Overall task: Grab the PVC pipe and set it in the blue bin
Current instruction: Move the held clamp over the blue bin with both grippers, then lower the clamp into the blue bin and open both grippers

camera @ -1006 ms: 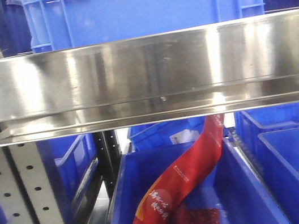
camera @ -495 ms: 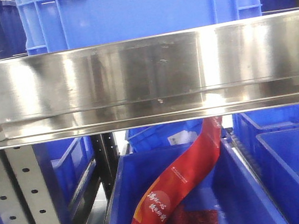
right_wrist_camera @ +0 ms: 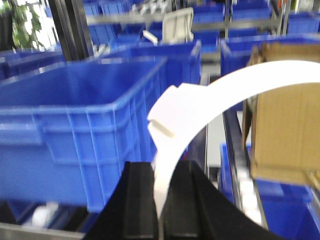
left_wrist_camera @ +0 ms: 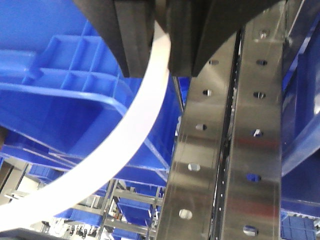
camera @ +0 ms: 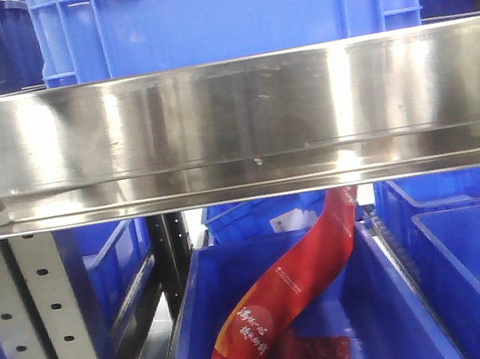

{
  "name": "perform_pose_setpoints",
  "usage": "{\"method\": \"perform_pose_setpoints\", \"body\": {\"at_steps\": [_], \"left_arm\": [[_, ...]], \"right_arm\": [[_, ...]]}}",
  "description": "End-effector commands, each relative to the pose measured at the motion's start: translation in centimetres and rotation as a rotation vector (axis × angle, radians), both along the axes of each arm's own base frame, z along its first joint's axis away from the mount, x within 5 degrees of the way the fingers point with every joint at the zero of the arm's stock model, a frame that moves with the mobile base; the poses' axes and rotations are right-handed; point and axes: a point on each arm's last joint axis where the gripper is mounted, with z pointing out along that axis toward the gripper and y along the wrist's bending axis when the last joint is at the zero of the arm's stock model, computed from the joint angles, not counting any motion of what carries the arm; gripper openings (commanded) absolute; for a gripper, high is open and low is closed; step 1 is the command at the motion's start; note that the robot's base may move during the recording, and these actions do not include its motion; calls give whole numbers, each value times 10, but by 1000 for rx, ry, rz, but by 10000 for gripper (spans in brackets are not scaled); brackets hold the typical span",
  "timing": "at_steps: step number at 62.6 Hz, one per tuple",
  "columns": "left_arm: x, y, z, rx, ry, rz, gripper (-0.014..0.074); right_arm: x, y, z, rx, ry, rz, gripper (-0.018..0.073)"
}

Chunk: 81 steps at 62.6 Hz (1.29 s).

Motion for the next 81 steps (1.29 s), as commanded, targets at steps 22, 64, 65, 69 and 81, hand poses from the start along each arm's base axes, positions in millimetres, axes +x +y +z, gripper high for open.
{"method": "perform_pose_setpoints", "body": {"at_steps": [22, 64, 65, 69, 81], "left_arm": [[5, -36, 52, 174, 4, -237, -111], [175, -134, 96, 149, 193, -300, -111], [179, -134, 95, 148, 192, -295, -111], [199, -134, 92, 140, 196, -275, -111], [226, -136, 73, 128, 239, -250, -111]], "right_arm": [[38, 24, 20, -51, 133, 256, -168], [222, 115, 68, 10, 137, 458, -168], [225, 116, 67, 13, 136, 456, -168], [240, 120, 63, 20, 130, 441, -168], [265, 128, 45, 92, 151, 423, -88]]}}
